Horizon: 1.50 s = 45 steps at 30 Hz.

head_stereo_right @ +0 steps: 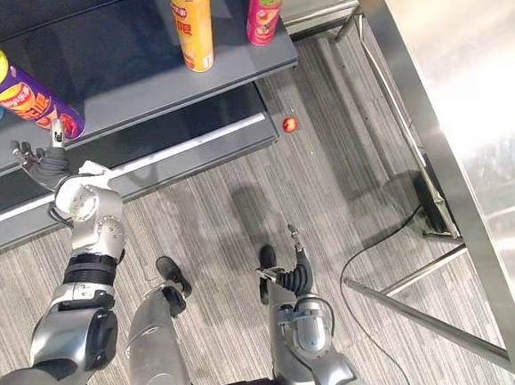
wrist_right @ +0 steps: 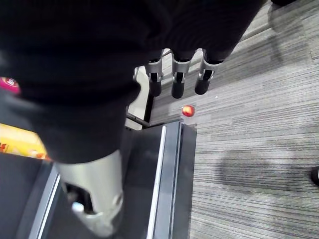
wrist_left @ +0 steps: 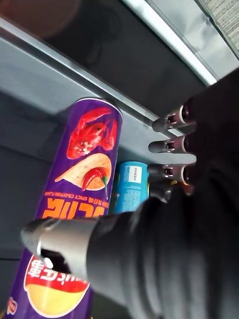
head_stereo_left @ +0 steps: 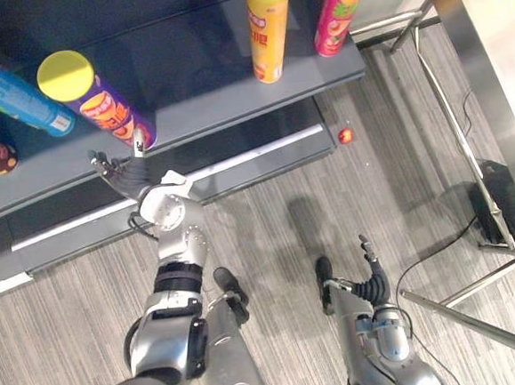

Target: Put the gum and the chips on the shelf.

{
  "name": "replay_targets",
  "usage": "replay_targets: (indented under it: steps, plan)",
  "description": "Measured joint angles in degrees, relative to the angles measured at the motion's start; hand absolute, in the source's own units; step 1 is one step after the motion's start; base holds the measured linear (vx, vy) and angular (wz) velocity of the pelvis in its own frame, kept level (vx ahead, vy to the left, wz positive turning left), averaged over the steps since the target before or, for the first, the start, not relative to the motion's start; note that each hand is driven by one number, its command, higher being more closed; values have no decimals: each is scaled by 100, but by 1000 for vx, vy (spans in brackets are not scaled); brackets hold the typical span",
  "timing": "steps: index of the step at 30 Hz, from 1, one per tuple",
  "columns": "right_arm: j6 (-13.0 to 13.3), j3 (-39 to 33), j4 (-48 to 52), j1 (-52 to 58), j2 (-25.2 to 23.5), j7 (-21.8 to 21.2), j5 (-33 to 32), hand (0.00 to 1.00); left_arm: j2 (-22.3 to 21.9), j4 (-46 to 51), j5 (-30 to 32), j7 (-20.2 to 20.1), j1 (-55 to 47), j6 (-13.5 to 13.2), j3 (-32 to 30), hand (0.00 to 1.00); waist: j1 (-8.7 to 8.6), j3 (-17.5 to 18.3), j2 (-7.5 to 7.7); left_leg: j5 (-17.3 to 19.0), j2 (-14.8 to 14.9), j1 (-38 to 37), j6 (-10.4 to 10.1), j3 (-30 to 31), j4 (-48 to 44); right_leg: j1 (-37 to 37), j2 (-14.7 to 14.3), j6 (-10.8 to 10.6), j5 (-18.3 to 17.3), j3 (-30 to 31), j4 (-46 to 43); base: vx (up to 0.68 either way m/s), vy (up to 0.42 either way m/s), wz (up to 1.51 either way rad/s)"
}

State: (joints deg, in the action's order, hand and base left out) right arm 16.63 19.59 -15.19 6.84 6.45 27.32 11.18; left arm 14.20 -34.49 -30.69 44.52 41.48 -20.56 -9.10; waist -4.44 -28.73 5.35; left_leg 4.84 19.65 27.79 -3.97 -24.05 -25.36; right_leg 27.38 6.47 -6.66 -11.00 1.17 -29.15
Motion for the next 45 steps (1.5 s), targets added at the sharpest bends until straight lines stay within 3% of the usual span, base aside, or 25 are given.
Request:
replay_targets:
  steps: [9,35,45]
  plan:
    - [2,1,129,-19,12,1,-2,0,81,4,3,-225,245,74,-38,0,-9,10,16,71,116,109,49,-104,-184,154,-39,21,-19,59,-131,20,-12,-4]
    - [12,-2,319,-55,27,127,-4,0,354,-89,3,-249,648,75,-30,0,-34,-1,38,71,176,202,113,-384,-281,420,22,26,-28,109,-296,14,-8,-1]
    - [14,-5,321,-68,26,183,-8,0,416,-142,3,-263,722,75,-10,0,-78,-41,129,70,179,208,112,-409,-286,445,26,26,-27,115,-297,39,-13,-1]
